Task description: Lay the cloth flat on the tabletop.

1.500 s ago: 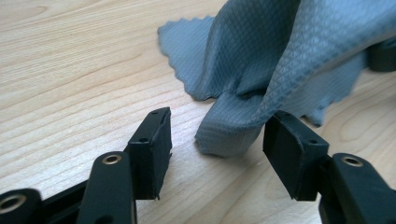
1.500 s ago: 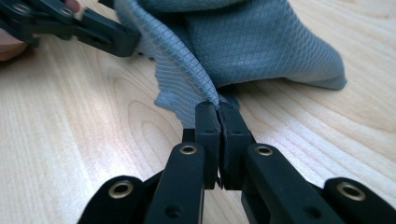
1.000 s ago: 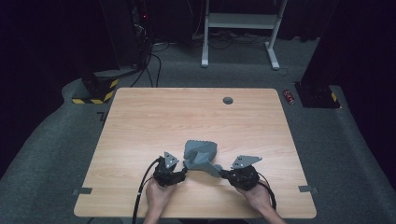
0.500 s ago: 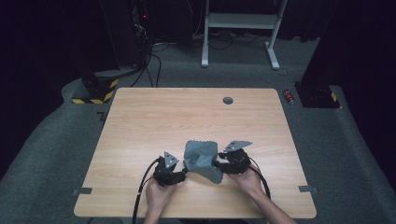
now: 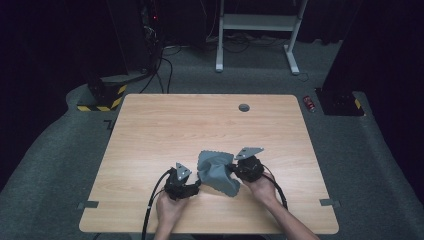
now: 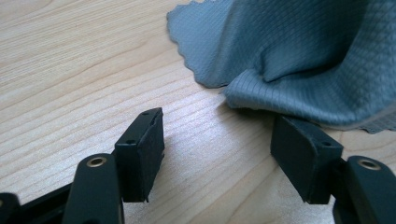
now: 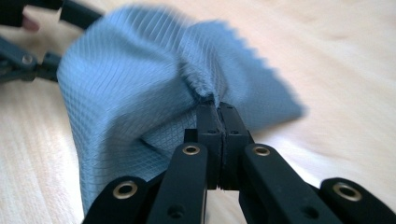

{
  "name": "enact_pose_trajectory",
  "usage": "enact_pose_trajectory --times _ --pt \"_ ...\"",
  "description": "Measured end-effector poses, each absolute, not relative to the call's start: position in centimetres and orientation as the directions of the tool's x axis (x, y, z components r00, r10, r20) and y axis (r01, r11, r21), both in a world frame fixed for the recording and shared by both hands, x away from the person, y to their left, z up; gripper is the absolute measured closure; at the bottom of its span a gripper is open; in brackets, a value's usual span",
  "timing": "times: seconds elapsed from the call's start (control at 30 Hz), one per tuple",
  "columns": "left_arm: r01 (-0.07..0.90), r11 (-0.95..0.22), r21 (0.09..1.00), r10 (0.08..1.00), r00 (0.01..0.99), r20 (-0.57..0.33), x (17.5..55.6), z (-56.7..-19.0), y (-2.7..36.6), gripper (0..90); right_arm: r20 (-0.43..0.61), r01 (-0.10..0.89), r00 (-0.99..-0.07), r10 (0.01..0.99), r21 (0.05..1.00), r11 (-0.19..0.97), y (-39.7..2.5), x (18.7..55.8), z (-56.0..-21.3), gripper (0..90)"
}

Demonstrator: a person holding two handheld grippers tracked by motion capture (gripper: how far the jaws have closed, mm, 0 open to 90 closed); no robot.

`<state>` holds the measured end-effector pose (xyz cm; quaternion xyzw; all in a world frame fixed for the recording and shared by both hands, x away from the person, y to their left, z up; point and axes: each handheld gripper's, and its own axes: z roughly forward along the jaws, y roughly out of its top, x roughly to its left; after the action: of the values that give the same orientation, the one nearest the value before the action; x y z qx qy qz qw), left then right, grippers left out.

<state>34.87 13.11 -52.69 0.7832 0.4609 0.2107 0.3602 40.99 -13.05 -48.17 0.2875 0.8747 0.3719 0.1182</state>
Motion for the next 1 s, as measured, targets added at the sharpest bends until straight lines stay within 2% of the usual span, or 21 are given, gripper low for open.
enact_pose_trajectory --times 0.17,0.27,0.5,0.6,0.67,0.77,0.9,0.93,1.0 --pt "0.570 -0.315 0.759 0.874 0.485 -0.002 34.9 -52.7 13.1 35.5 -0.028 0.424 -0.754 0.657 0.743 0.519 -15.3 41.3 -46.7 89.2" --pt "0.575 -0.303 0.760 0.875 0.485 -0.017 34.9 -52.7 13.3 36.1 -0.021 0.464 -0.745 0.667 0.703 0.539 -15.5 41.9 -47.6 88.4" --pt "0.542 -0.245 0.804 0.837 0.536 -0.106 35.1 -51.6 13.2 42.9 -0.003 0.493 -0.746 0.666 0.671 0.555 -15.1 41.9 -49.1 74.8" --pt "0.531 -0.293 0.795 0.819 0.568 -0.077 35.9 -51.0 11.8 43.3 0.003 0.495 -0.748 0.663 0.668 0.556 -15.0 42.1 -49.4 75.1" --pt "0.535 -0.322 0.781 0.813 0.579 -0.062 36.6 -50.9 11.0 44.9 0.004 0.494 -0.750 0.661 0.668 0.557 -15.0 42.1 -49.5 78.9" --pt "0.553 -0.352 0.755 0.812 0.582 -0.048 37.4 -51.2 10.2 50.8 0.001 0.483 -0.755 0.656 0.678 0.554 -15.0 42.0 -49.6 87.3" --pt "0.563 -0.389 0.729 0.804 0.594 -0.029 37.7 -51.6 9.6 63.0 -0.005 0.475 -0.758 0.652 0.682 0.557 -15.1 41.9 -49.7 88.7" --pt "0.552 -0.423 0.718 0.796 0.606 0.003 37.6 -51.7 9.3 67.2 -0.006 0.474 -0.757 0.653 0.683 0.556 -15.2 41.9 -49.7 88.7" --pt "0.548 -0.444 0.709 0.781 0.624 0.006 37.5 -51.6 9.2 76.3 -0.008 0.472 -0.756 0.655 0.687 0.552 -15.2 41.9 -49.6 88.8"
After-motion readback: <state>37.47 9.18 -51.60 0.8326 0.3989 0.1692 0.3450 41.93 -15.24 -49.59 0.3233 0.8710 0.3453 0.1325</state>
